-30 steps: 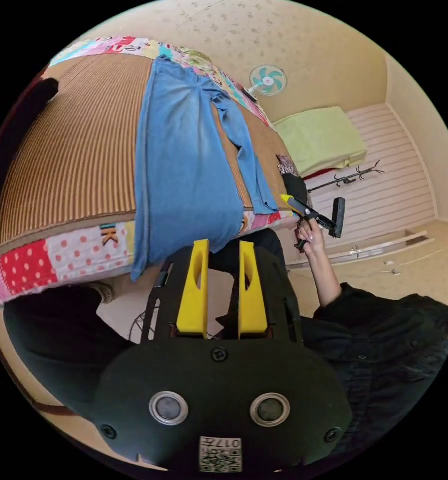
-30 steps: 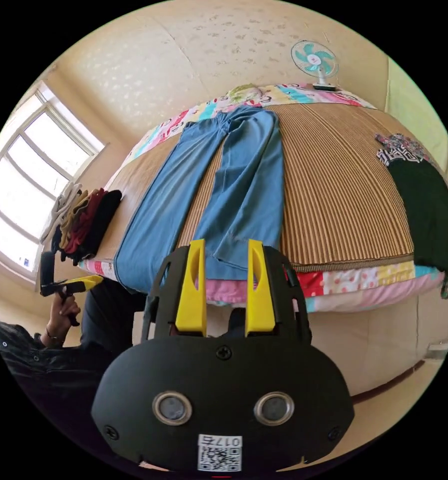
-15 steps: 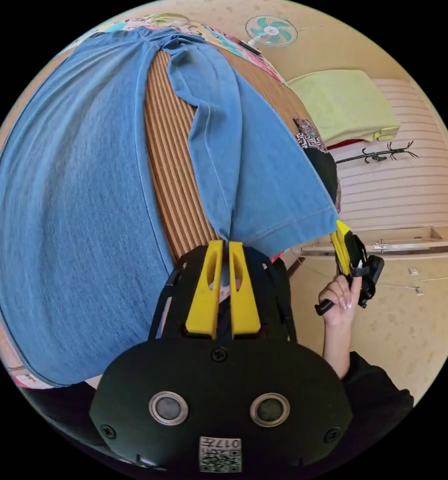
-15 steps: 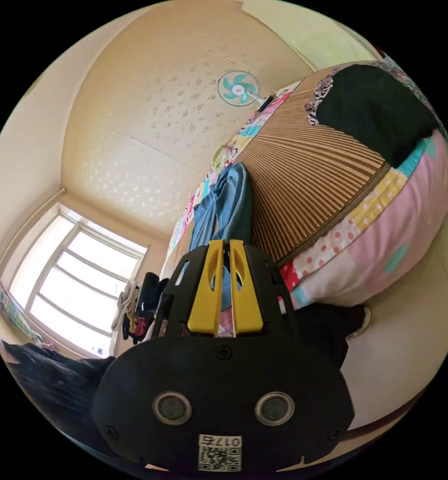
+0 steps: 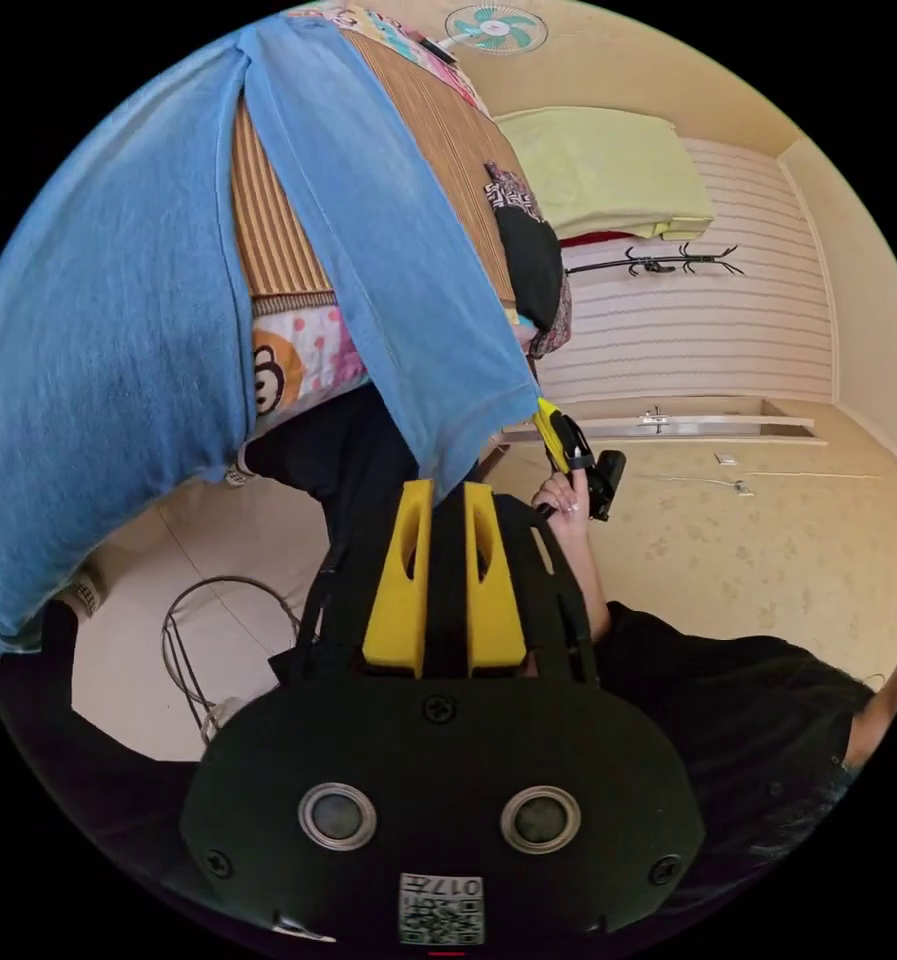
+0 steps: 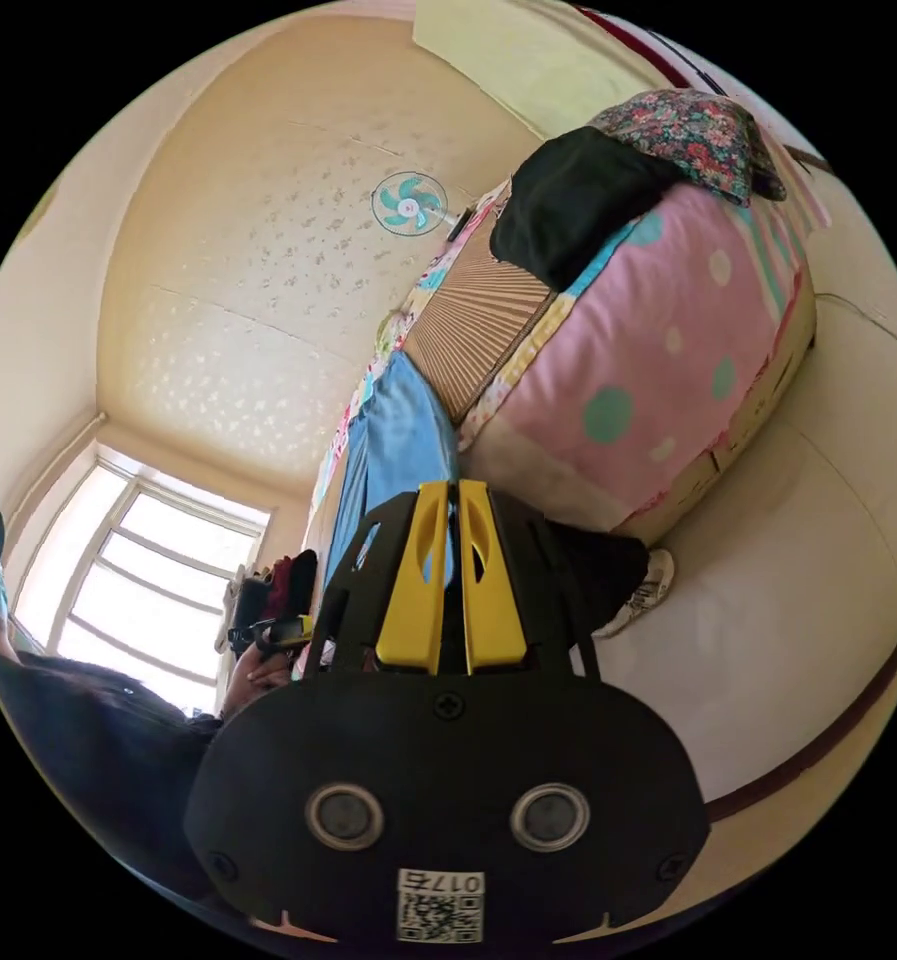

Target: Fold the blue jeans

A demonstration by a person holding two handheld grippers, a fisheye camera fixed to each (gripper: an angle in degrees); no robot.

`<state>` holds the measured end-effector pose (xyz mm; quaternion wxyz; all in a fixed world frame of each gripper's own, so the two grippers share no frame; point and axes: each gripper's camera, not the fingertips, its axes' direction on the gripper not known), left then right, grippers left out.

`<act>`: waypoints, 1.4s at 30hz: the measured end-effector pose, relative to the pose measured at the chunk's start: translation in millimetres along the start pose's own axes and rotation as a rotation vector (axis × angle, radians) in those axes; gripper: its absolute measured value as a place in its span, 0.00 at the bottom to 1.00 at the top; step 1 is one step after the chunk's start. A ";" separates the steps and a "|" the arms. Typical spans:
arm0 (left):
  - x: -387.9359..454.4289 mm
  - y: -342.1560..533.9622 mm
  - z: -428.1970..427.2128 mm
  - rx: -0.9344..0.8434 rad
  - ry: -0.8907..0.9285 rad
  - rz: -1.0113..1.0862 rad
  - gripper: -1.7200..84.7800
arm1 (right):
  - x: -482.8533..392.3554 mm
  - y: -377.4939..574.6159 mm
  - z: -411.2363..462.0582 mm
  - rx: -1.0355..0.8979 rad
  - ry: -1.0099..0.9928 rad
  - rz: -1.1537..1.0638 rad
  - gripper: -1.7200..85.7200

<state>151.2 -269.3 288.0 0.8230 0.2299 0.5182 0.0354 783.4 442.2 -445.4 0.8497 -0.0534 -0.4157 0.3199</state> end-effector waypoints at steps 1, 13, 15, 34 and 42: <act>11.8 4.0 -20.8 0.044 -0.012 0.013 0.14 | -8.9 1.4 -5.0 0.007 -0.009 -0.027 0.05; 82.2 -65.8 -85.4 0.021 0.279 0.103 0.10 | -231.3 62.6 86.0 -0.506 -0.293 -0.765 0.06; 65.9 -54.9 -87.2 0.037 0.332 0.075 0.03 | -229.5 78.1 116.9 -0.708 -0.327 -0.850 0.06; 90.2 -14.6 -169.2 0.169 0.408 0.172 0.01 | -163.0 -238.4 641.7 -0.460 0.382 -0.300 0.18; 58.6 13.2 -214.5 0.197 0.465 0.147 0.01 | -205.9 -218.9 690.2 -0.258 0.259 -0.416 0.05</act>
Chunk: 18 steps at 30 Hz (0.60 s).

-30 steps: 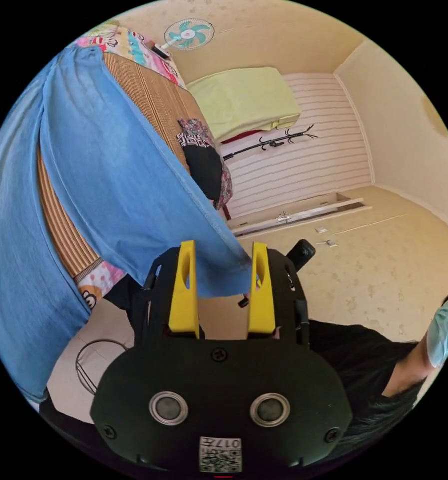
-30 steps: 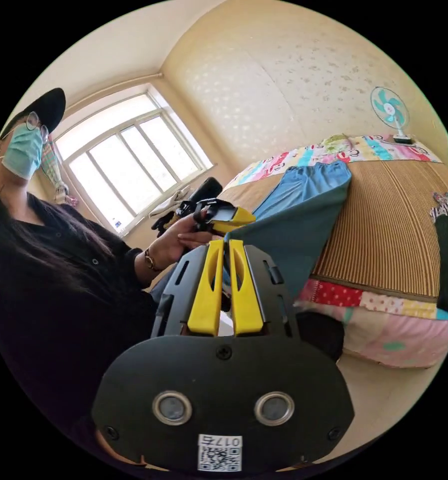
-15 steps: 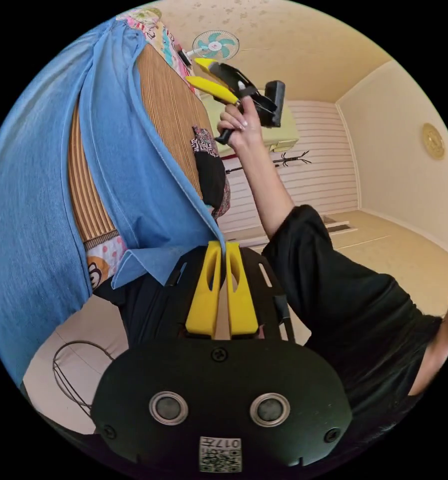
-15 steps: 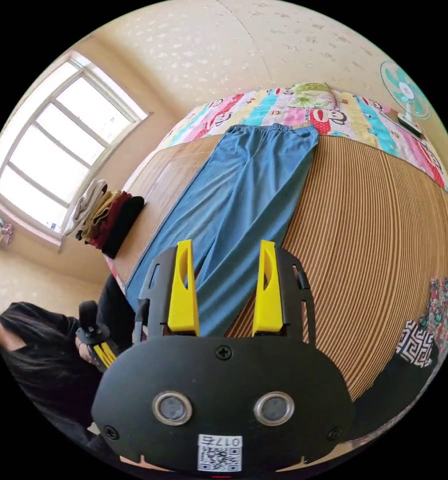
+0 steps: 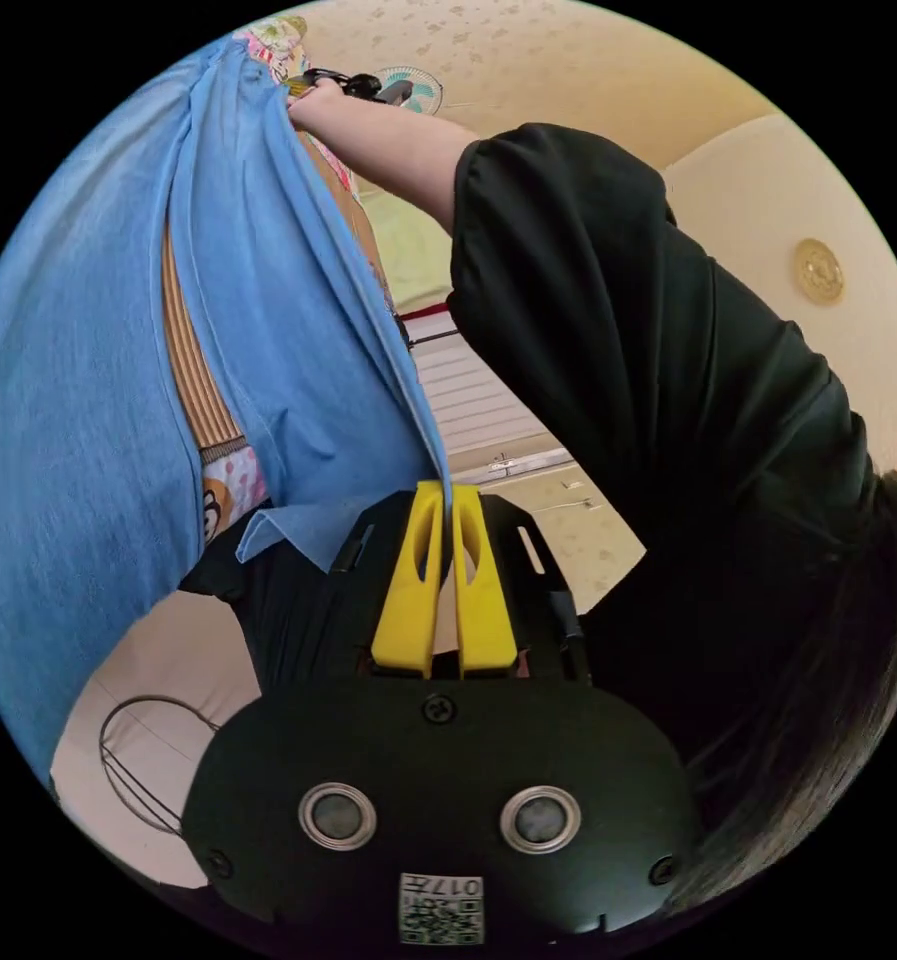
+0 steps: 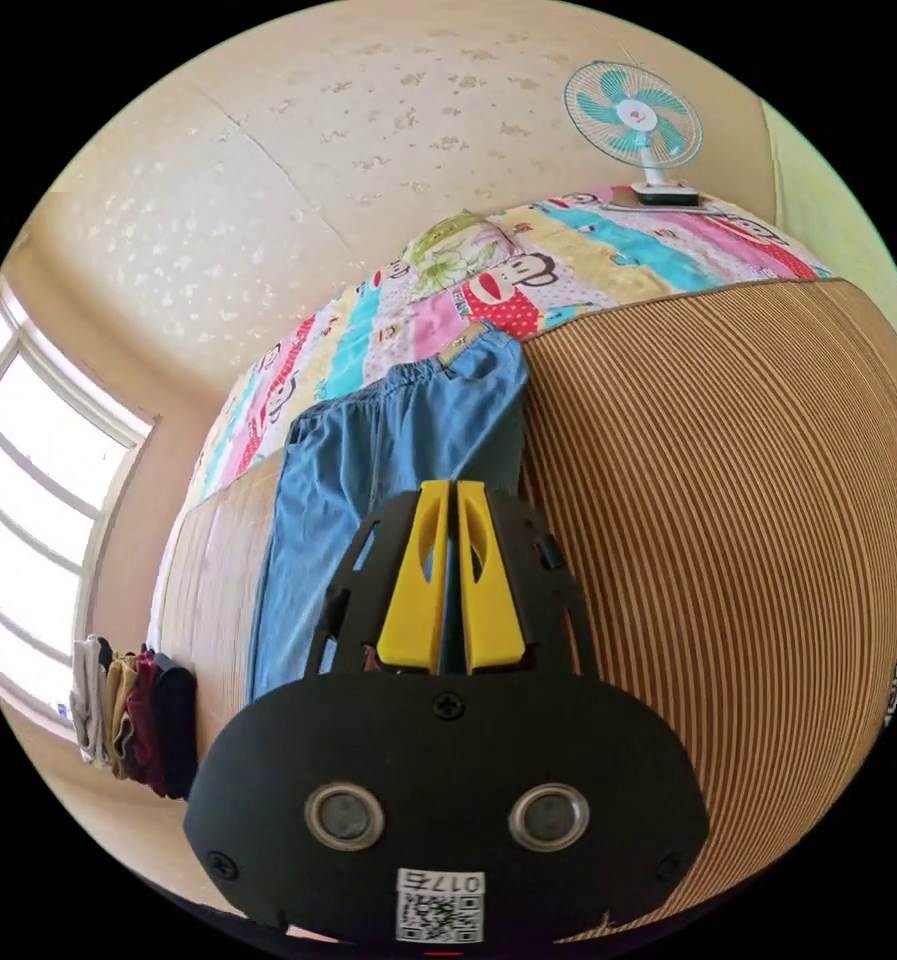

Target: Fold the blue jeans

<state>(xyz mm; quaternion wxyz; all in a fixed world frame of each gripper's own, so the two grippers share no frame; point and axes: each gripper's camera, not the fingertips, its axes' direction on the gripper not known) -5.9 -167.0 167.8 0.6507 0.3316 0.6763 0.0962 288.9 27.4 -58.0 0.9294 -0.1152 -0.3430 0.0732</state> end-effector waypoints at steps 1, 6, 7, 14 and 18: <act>-1.6 8.3 -17.8 0.025 -0.021 -0.014 0.01 | -15.3 -1.7 1.5 0.008 -0.014 -0.031 0.05; -12.0 58.4 -104.0 0.233 -0.042 -0.118 0.01 | -156.7 4.7 52.7 0.001 -0.159 -0.208 0.05; -12.8 71.4 -124.2 0.288 -0.062 -0.143 0.01 | -168.3 7.6 62.9 -0.013 -0.180 -0.207 0.05; -39.5 116.3 -168.9 0.333 -0.264 -0.322 0.05 | -214.9 88.6 125.4 -0.273 -0.273 -0.203 0.10; -50.3 123.5 -176.6 0.386 -0.214 -0.318 0.10 | -186.7 201.4 27.8 -0.370 -0.402 -0.333 0.11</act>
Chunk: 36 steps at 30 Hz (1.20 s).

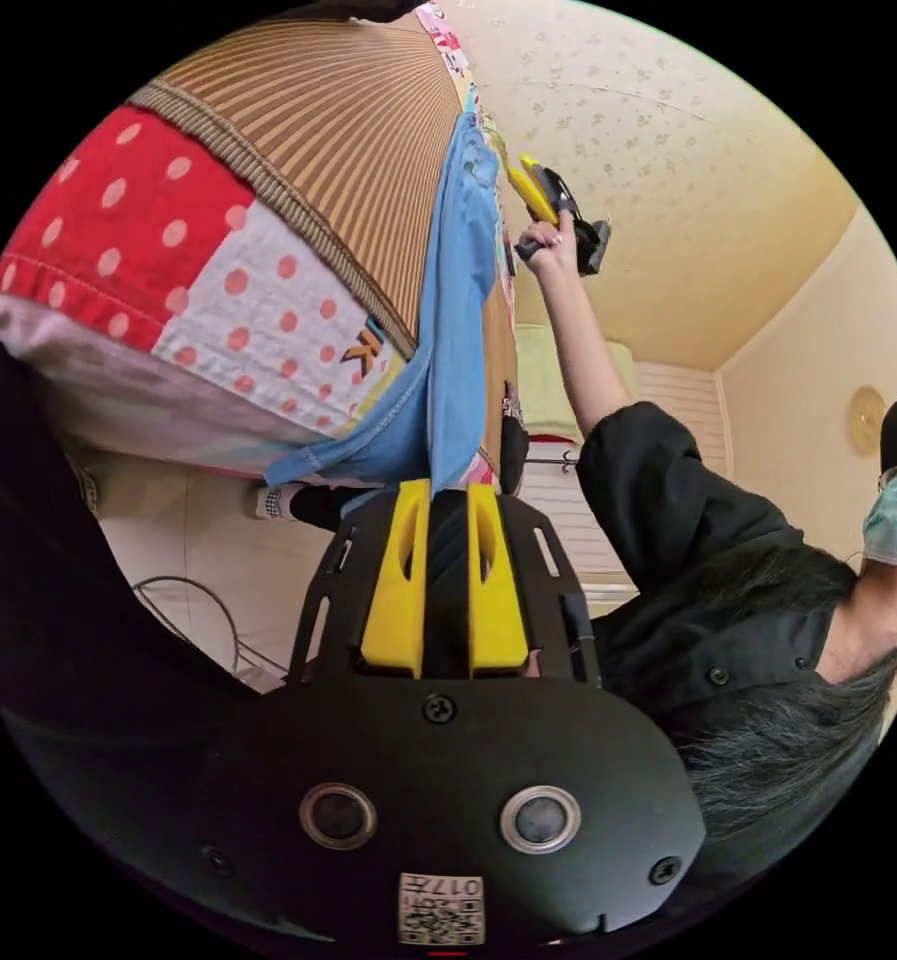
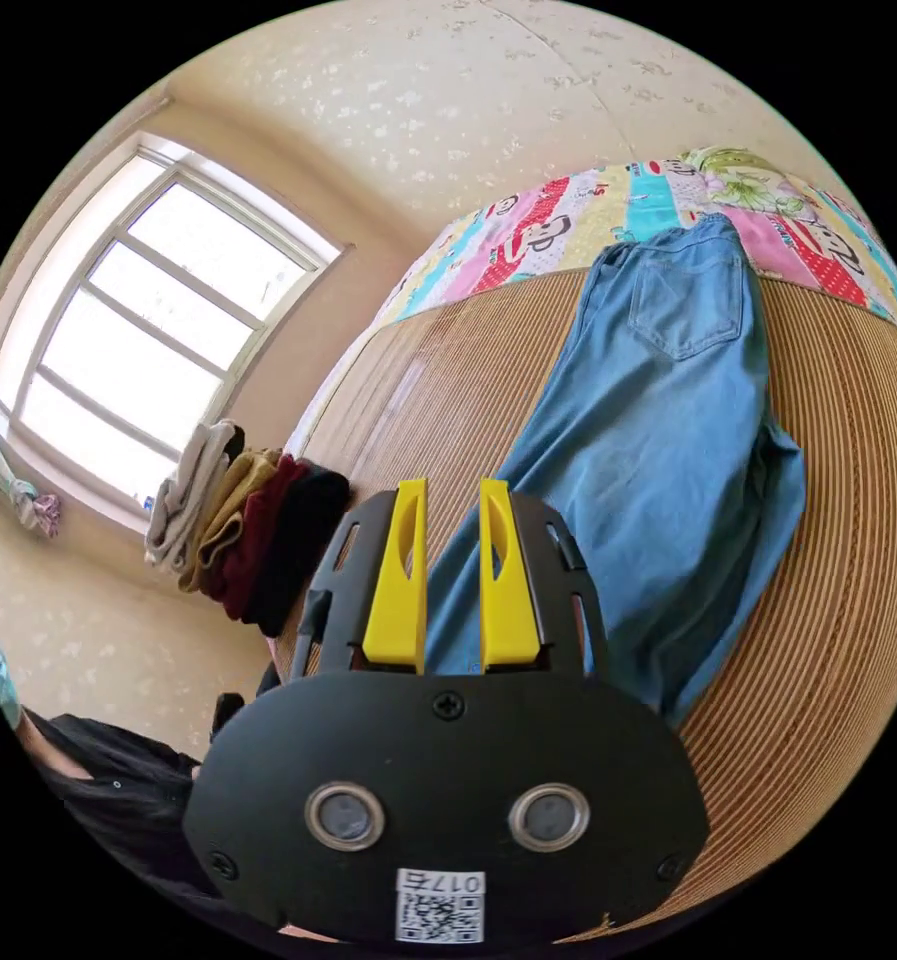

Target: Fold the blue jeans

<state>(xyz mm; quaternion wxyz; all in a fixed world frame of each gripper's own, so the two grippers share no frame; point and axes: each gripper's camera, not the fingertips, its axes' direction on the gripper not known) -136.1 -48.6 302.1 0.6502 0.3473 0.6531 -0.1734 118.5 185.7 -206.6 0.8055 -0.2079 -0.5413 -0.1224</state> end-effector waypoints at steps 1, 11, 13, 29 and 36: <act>4.7 -2.3 -0.1 0.003 -0.025 0.024 0.10 | -5.4 26.1 -10.3 -0.010 0.005 -0.011 0.11; 47.4 -54.5 69.9 -0.094 -0.327 0.264 0.14 | -43.5 386.6 -89.6 0.003 0.193 0.228 0.12; 47.1 -65.1 95.0 -0.140 -0.362 0.261 0.09 | -49.5 403.9 -87.8 0.073 0.188 0.253 0.10; 34.8 -38.2 103.5 -0.163 -0.353 0.125 0.03 | -66.3 404.8 -91.6 -0.137 0.115 0.286 0.05; 46.3 -70.0 140.7 -0.099 -0.390 0.186 0.15 | -60.2 336.3 -96.2 -0.001 0.118 0.278 0.12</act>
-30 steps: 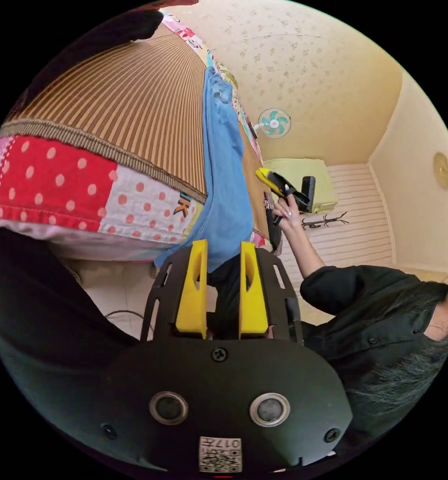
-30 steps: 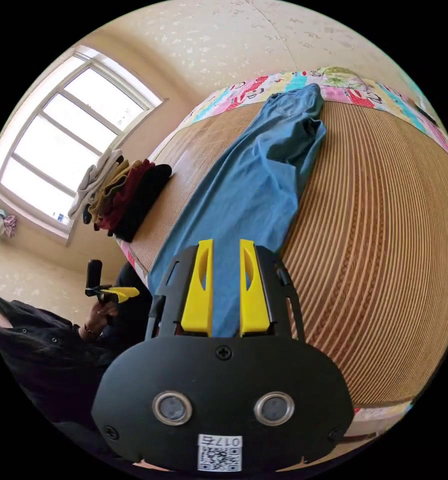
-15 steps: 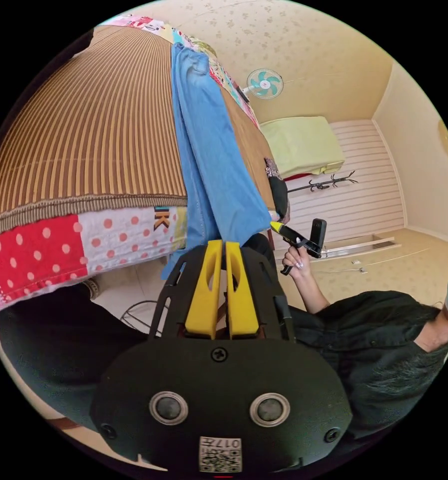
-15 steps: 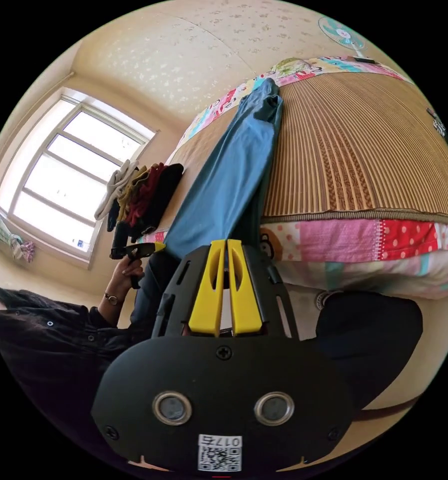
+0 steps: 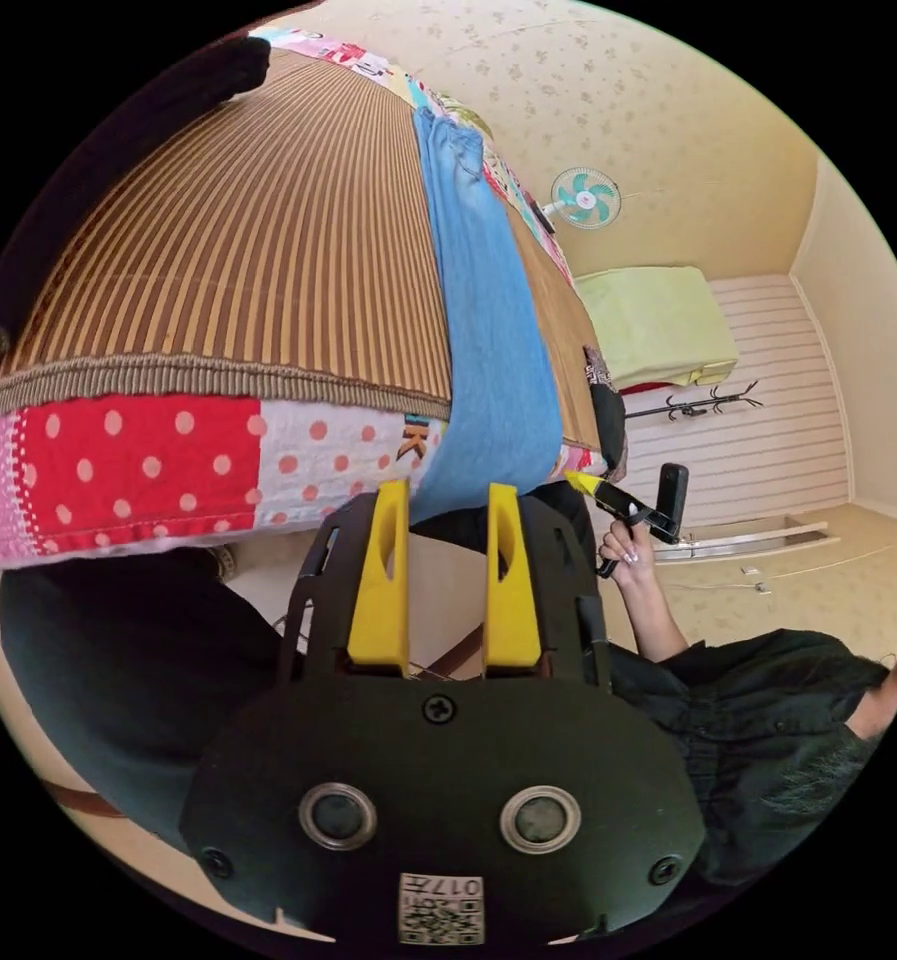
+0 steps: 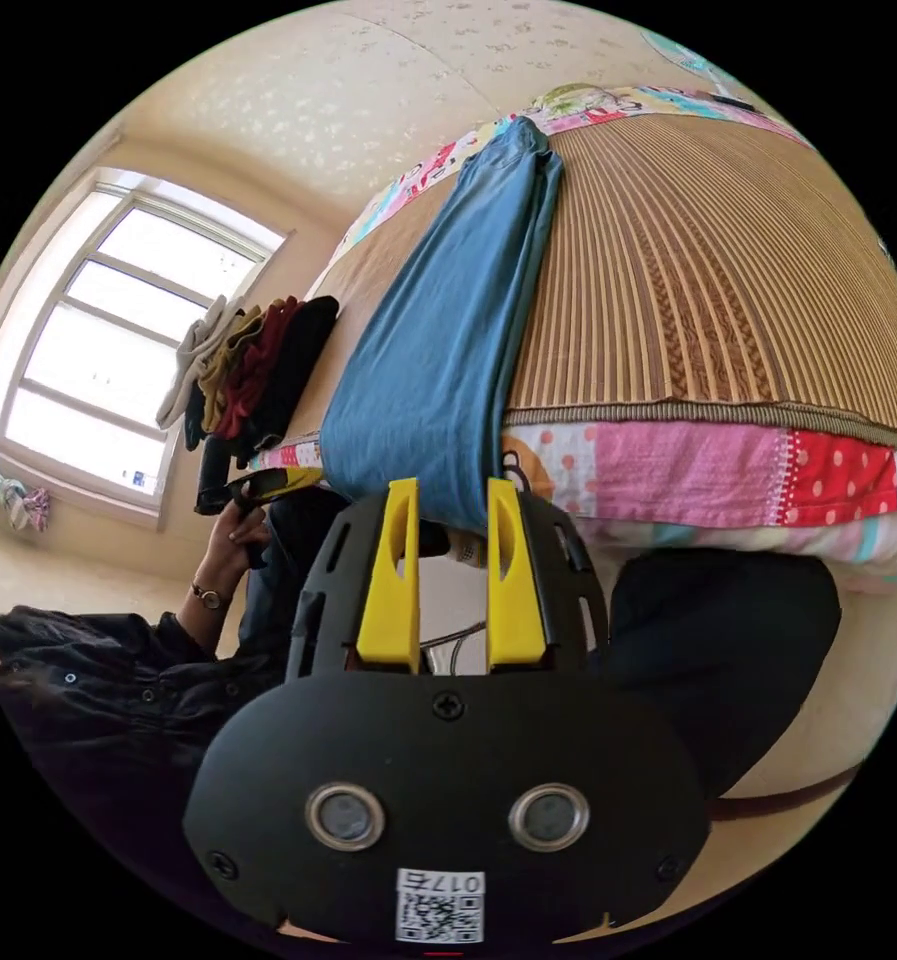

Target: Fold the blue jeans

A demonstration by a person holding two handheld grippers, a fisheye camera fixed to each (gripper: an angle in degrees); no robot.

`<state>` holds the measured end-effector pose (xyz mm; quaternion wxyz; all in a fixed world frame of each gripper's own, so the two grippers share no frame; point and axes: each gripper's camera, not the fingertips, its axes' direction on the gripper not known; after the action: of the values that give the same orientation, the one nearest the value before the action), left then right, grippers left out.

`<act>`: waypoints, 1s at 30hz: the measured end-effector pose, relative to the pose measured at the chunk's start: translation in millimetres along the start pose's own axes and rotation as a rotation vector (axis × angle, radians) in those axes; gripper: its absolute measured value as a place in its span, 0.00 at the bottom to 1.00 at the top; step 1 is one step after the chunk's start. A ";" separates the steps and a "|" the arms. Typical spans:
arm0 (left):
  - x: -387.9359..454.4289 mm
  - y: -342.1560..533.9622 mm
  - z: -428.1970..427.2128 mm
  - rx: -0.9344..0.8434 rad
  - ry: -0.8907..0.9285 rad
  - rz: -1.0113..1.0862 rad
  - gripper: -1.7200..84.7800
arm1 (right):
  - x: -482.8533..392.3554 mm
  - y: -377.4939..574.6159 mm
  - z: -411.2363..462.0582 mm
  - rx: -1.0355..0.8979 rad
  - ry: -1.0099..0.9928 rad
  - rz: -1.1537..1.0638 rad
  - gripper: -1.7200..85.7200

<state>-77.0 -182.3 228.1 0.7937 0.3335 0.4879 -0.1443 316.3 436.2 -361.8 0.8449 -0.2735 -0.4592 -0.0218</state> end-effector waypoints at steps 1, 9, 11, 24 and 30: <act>1.7 -9.2 13.1 -0.025 -0.011 -0.005 0.14 | 1.4 -7.6 7.7 -0.024 0.008 0.009 0.12; 25.4 29.9 60.8 -0.218 -0.004 0.045 0.02 | -15.3 -3.2 3.5 -0.182 0.048 -0.042 0.05; 28.1 53.5 81.0 -0.352 -0.034 0.017 0.02 | -14.7 15.1 16.1 -0.357 0.080 0.002 0.05; 65.4 -14.3 42.8 -0.039 0.052 0.109 0.14 | 20.5 -69.0 -79.5 -0.002 -0.109 0.079 0.13; 58.2 -37.7 70.0 -0.065 0.090 0.092 0.12 | 46.3 -95.6 -84.2 0.023 -0.207 0.054 0.14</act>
<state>-22.3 -251.4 183.9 0.7872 0.3359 0.5115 -0.0767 379.8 324.2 -319.2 0.7964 -0.2770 -0.5365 0.0346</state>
